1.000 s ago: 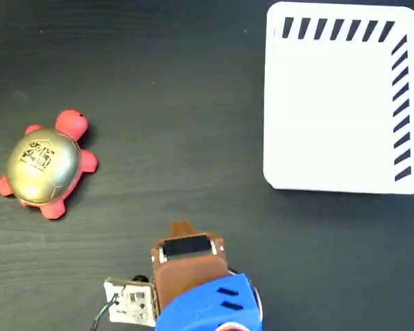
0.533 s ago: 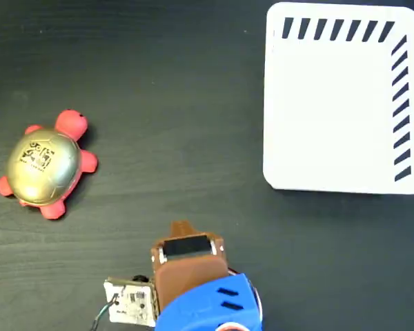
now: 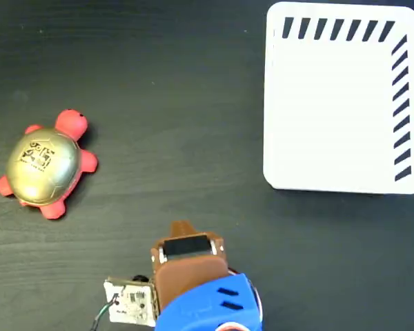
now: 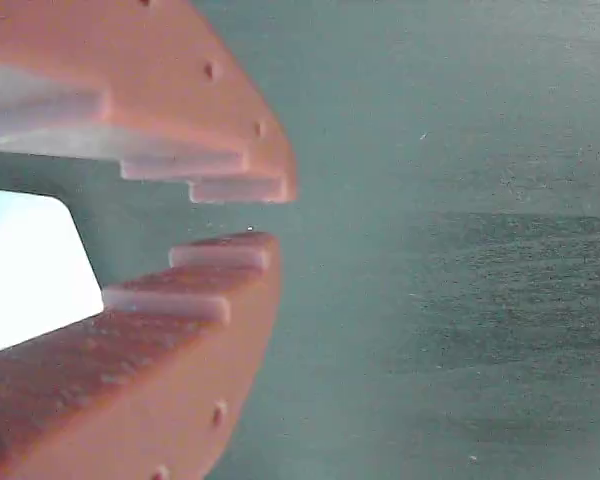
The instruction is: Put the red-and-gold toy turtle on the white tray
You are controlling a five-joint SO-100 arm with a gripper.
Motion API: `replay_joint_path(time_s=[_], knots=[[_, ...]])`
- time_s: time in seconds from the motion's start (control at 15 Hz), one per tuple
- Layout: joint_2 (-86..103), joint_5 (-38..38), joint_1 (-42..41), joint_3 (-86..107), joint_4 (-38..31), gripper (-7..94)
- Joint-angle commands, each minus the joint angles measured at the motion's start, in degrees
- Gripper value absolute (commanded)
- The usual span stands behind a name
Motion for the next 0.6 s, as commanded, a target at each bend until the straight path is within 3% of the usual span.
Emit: replay_joint_path(time_s=[0.0, 0.2, 0.4, 0.53], knots=[[0.1, -0.4, -1.4, -2.1, 1.0, 0], [-3.2, 1.5, -2.9, -2.6, -3.0, 0], [-25.8, -4.6, -4.9, -13.4, -18.8, 0], [-39.1, -7.3, -8.5, -26.4, -16.3, 0]])
